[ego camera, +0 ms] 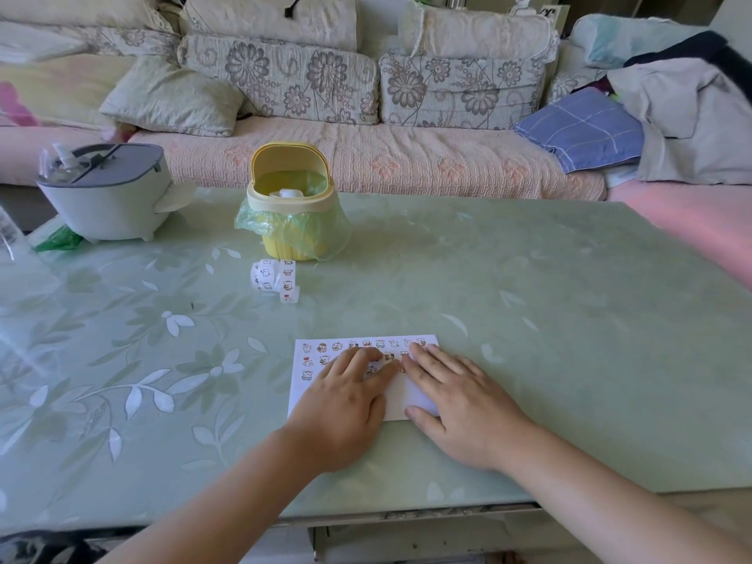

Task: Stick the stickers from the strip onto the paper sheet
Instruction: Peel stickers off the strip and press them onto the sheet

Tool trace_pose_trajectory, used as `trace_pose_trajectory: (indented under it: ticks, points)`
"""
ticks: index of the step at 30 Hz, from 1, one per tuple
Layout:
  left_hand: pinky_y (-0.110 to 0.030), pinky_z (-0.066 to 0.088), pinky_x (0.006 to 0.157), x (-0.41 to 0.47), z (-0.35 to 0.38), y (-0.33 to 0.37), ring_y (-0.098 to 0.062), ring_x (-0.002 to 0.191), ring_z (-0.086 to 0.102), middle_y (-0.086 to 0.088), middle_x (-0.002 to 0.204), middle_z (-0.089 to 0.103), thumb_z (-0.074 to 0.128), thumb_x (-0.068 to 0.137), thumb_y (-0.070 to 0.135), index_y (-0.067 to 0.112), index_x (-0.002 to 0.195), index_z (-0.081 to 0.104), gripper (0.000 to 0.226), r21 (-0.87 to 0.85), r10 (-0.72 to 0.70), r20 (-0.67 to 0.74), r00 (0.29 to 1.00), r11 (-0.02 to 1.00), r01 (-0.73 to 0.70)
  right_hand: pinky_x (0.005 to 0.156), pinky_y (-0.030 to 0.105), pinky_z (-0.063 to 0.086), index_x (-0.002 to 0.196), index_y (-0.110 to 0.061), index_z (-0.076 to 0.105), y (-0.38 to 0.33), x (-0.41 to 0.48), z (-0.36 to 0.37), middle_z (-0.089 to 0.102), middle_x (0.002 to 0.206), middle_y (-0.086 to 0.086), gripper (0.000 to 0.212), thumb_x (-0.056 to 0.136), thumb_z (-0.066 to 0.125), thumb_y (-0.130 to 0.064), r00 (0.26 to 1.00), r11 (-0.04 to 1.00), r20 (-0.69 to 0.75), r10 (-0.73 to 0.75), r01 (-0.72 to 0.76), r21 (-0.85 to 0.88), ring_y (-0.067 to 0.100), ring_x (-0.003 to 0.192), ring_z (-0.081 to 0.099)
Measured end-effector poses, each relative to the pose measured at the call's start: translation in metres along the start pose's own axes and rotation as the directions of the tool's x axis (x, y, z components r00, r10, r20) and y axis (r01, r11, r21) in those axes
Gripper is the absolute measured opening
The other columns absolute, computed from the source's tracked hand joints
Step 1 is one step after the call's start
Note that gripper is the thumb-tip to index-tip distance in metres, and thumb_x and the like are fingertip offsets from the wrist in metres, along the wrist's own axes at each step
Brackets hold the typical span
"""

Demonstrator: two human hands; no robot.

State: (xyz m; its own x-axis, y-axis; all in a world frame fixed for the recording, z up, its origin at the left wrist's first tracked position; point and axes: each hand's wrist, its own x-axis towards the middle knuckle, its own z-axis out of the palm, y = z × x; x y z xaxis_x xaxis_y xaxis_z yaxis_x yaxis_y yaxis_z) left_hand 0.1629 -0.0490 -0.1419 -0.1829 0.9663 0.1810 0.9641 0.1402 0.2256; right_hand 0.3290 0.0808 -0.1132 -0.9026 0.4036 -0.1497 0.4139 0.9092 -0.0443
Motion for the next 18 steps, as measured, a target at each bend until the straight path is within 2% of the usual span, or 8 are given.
trace_pose_trajectory:
  ticks: [2,3,5,6,8,13,18]
  points:
    - [-0.031,0.025,0.112,0.0,0.0,0.0,-0.017,0.137,0.027,0.005,0.143,0.036,0.016,0.093,0.04,0.032,0.15,0.033,0.059,-0.035,-0.014,0.007,1.0,0.999,0.015,0.123,0.038,0.015,0.159,-0.031,0.018,0.002,0.002,-0.001,0.006,0.168,-0.005,0.088,0.082,0.004,-0.069,1.0,1.0,-0.025,0.006,-0.006,-0.001,0.014,0.155,0.006]
    - [-0.031,0.026,0.112,0.0,0.0,0.001,-0.016,0.136,0.028,0.006,0.142,0.036,0.017,0.093,0.04,0.032,0.148,0.034,0.059,-0.051,-0.021,-0.001,1.0,0.998,0.021,0.12,0.04,0.025,0.156,-0.033,0.032,0.003,0.001,-0.003,0.019,0.166,-0.002,0.083,0.084,0.012,-0.069,0.998,1.0,-0.057,0.007,-0.007,-0.002,0.018,0.152,0.02]
    - [-0.031,0.029,0.11,0.0,0.0,0.001,-0.015,0.132,0.03,0.007,0.139,0.038,0.022,0.093,0.037,0.032,0.144,0.039,0.055,-0.065,-0.029,-0.019,0.999,0.998,0.027,0.103,0.043,0.046,0.135,-0.034,0.062,0.004,0.002,-0.007,0.05,0.15,0.003,0.063,0.087,0.033,-0.062,0.989,1.0,-0.145,-0.018,0.016,-0.014,0.022,0.133,0.053]
    - [-0.031,0.03,0.109,0.0,0.001,0.001,-0.014,0.131,0.031,0.007,0.138,0.039,0.024,0.092,0.037,0.032,0.143,0.041,0.053,-0.068,-0.031,-0.021,0.999,0.997,0.029,0.095,0.042,0.051,0.123,-0.032,0.07,0.005,0.003,-0.007,0.059,0.141,0.003,0.054,0.086,0.04,-0.058,0.982,1.0,-0.184,-0.03,0.029,-0.008,0.022,0.122,0.061]
    - [-0.03,0.031,0.108,0.0,0.0,0.001,-0.013,0.13,0.032,0.008,0.137,0.041,0.027,0.091,0.035,0.03,0.14,0.044,0.052,-0.092,-0.032,-0.022,0.999,0.995,0.029,0.093,0.042,0.052,0.118,-0.028,0.072,0.003,0.006,-0.007,0.062,0.138,0.002,0.052,0.086,0.042,-0.057,0.984,0.999,-0.172,-0.039,0.041,0.01,0.022,0.118,0.063]
    - [-0.027,0.027,0.112,-0.001,0.0,-0.002,-0.012,0.135,0.029,0.009,0.14,0.04,0.025,0.091,0.039,0.031,0.142,0.043,0.054,-0.124,-0.028,-0.018,0.999,0.992,0.026,0.097,0.041,0.051,0.13,-0.022,0.065,-0.002,0.007,0.003,0.058,0.143,-0.002,0.061,0.089,0.037,-0.058,0.98,0.997,-0.189,-0.055,0.043,-0.066,0.022,0.127,0.055]
    - [-0.032,0.024,0.117,-0.001,0.002,-0.004,-0.015,0.138,0.026,0.008,0.143,0.038,0.023,0.092,0.042,0.026,0.143,0.041,0.057,-0.111,-0.022,0.01,1.0,0.994,0.023,0.082,0.038,0.056,0.096,-0.025,0.078,0.005,0.01,0.001,0.073,0.118,-0.001,0.038,0.088,0.045,-0.042,0.944,0.996,-0.317,-0.09,0.087,-0.024,0.02,0.105,0.07]
